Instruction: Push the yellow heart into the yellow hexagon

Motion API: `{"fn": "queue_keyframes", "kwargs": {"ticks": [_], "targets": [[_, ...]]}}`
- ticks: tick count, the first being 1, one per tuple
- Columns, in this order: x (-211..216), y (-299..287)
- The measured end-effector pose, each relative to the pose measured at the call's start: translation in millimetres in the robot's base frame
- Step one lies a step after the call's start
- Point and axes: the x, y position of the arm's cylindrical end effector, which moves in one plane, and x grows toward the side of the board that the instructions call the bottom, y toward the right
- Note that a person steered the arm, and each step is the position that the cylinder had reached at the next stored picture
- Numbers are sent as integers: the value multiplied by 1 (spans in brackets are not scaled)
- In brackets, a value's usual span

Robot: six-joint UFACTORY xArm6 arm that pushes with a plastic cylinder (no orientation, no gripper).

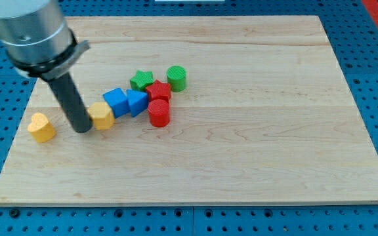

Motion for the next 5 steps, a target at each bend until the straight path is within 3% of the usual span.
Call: {"fn": "queue_keyframes", "kwargs": {"ticks": [2, 3, 4, 5], "targets": [[-52, 47], [-32, 30], [51, 15], [85, -43]]}}
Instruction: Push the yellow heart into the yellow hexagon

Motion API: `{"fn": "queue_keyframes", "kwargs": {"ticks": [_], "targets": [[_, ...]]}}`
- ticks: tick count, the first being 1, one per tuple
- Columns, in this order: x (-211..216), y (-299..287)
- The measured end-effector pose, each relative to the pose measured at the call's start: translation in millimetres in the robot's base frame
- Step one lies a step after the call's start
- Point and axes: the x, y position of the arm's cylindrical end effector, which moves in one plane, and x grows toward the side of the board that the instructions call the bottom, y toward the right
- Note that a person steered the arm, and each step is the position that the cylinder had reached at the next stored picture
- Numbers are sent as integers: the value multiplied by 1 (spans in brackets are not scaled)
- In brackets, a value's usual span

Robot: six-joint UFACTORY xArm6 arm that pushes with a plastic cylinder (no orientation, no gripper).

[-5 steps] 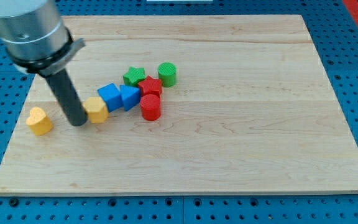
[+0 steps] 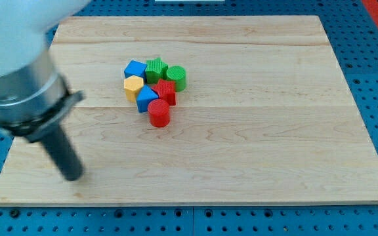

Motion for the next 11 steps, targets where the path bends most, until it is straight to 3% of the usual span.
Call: {"fn": "queue_keyframes", "kwargs": {"ticks": [1, 2, 3, 5, 6, 7, 8, 9, 10, 11], "targets": [[-28, -95], [-47, -60], [-94, -23], [-116, 3], [-167, 48], [-169, 12], [-200, 1], [-204, 56], [-170, 52], [-146, -8]]}}
